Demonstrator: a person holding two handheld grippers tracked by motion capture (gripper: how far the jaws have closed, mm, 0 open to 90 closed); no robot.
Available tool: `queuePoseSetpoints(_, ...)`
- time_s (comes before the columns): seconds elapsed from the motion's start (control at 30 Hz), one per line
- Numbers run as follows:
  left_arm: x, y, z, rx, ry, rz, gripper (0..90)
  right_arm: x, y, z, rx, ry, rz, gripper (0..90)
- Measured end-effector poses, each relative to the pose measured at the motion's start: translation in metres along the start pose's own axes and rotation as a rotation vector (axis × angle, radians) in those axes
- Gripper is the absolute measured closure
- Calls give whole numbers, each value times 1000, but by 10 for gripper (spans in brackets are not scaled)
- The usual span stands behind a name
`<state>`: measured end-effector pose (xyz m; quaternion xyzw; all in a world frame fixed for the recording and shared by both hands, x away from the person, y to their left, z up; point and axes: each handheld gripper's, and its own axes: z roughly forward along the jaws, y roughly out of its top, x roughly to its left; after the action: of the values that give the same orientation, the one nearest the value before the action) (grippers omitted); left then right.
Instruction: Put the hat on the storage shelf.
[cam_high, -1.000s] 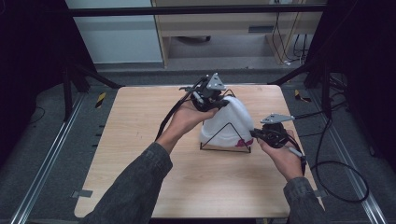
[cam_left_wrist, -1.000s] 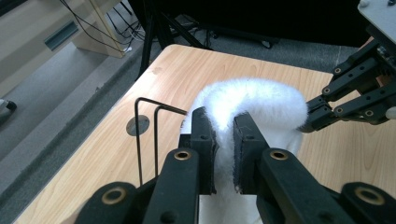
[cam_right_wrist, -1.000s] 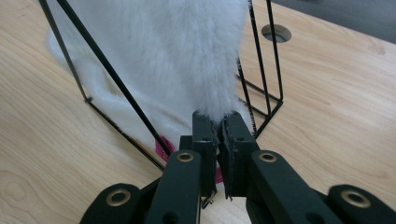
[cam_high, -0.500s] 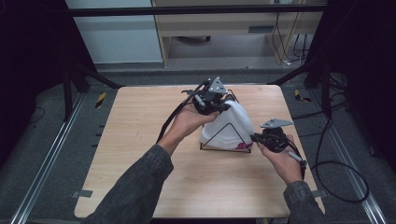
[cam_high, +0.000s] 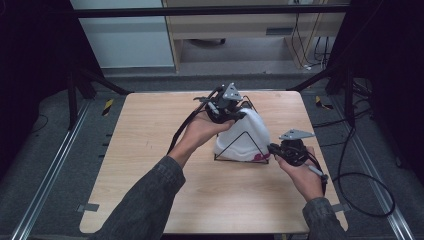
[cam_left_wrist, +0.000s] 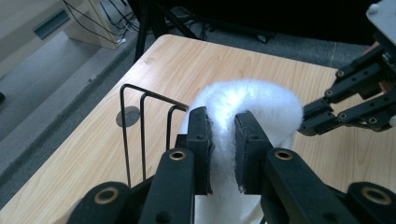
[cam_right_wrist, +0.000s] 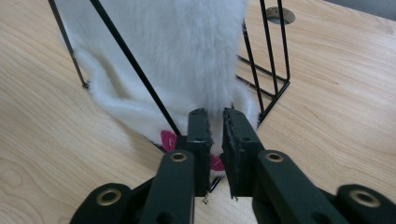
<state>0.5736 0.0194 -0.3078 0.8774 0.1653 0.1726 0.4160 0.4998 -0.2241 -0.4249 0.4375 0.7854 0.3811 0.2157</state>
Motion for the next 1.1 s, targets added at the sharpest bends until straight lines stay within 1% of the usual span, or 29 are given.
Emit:
queuePoseSetpoints(0.1, -1, -1, 0, 1, 6, -7, 773, 0, -2, -1, -1, 5, -1, 829)
queuePoseSetpoints(0.13, -3, 0, -2, -9, 14, -23, 728, 0, -3, -1, 6, 2, 0, 816)
queuePoseSetpoints(0.17, -3, 0, -2, -9, 14, -23, 704, 0, -3, -1, 6, 2, 0, 816)
queuePoseSetpoints(0.23, -4, 0, -7, -61, 15, -44, 660, 0, -3, -4, 0, -4, 7, 793)
queuePoseSetpoints(0.27, -4, 1, -12, -81, 30, -55, 618, 1, -3, -4, -1, -9, 9, 772)
queuePoseSetpoints(0.3, -4, 1, -15, -73, 50, -45, 565, 2, -3, -6, -4, -14, 14, 737)
queuePoseSetpoints(0.33, -4, 1, -15, -73, 50, -45, 516, 2, -3, -6, -4, -14, 14, 737)
queuePoseSetpoints(0.37, -4, 1, -18, -66, 70, -38, 516, 2, -4, -7, -8, -20, 12, 695)
queuePoseSetpoints(0.4, -2, -1, -25, -68, 76, -43, 433, 5, -5, -10, -14, -22, 14, 633)
queuePoseSetpoints(0.43, -2, -1, -25, -68, 76, -43, 390, 5, -5, -10, -14, -22, 14, 633)
queuePoseSetpoints(0.47, -1, -3, -27, -70, 69, -53, 390, 7, -6, -11, -17, -18, 13, 606)
queuePoseSetpoints(0.5, 0, -4, -29, -69, 62, -63, 335, 8, -7, -12, -20, -22, 3, 573)
queuePoseSetpoints(0.53, 0, -6, -33, -77, 57, -74, 255, 10, -8, -15, -23, -40, 5, 513)
queuePoseSetpoints(0.57, 0, -6, -33, -77, 57, -74, 210, 10, -8, -15, -23, -40, 5, 513)
queuePoseSetpoints(0.6, -1, -7, -34, -76, 65, -79, 210, 11, -9, -17, -29, -42, 12, 506)
queuePoseSetpoints(0.63, -2, -8, -36, -76, 60, -95, 154, 12, -9, -20, -36, -43, 19, 483)
queuePoseSetpoints(0.67, -3, -9, -38, -80, 42, -109, 119, 12, -10, -23, -43, -46, 20, 461)
queuePoseSetpoints(0.7, -4, -10, -40, -84, 28, -116, 65, 15, -11, -28, -62, -55, 27, 411)
queuePoseSetpoints(0.73, -6, -12, -43, -87, 20, -115, 65, 15, -11, -28, -62, -55, 27, 411)
queuePoseSetpoints(0.8, -10, -16, -48, -81, 29, -105, 56, 17, -14, -33, -71, -63, 33, 362)
queuePoseSetpoints(0.83, -12, -18, -50, -80, 27, -107, 56, 19, -16, -35, -75, -59, 37, 333)
queuePoseSetpoints(0.87, -15, -23, -55, -86, 24, -99, 56, 23, -19, -38, -88, -59, 36, 289)
queuePoseSetpoints(0.9, -15, -23, -55, -86, 24, -99, 56, 23, -19, -38, -88, -59, 36, 289)
queuePoseSetpoints(0.97, -18, -28, -61, -90, 27, -83, 53, 29, -20, -41, -106, -51, 39, 230)
queuePoseSetpoints(1.0, -20, -31, -66, -86, 34, -70, 52, 35, -19, -44, -119, -48, 34, 199)
queuePoseSetpoints(1.03, -20, -33, -68, -86, 44, -62, 52, 38, -18, -46, -126, -46, 32, 171)
queuePoseSetpoints(1.07, -20, -33, -68, -86, 44, -62, 52, 38, -18, -46, -126, -46, 32, 171)
queuePoseSetpoints(1.1, -21, -36, -71, -83, 53, -62, 52, 42, -17, -46, -130, -41, 28, 151)
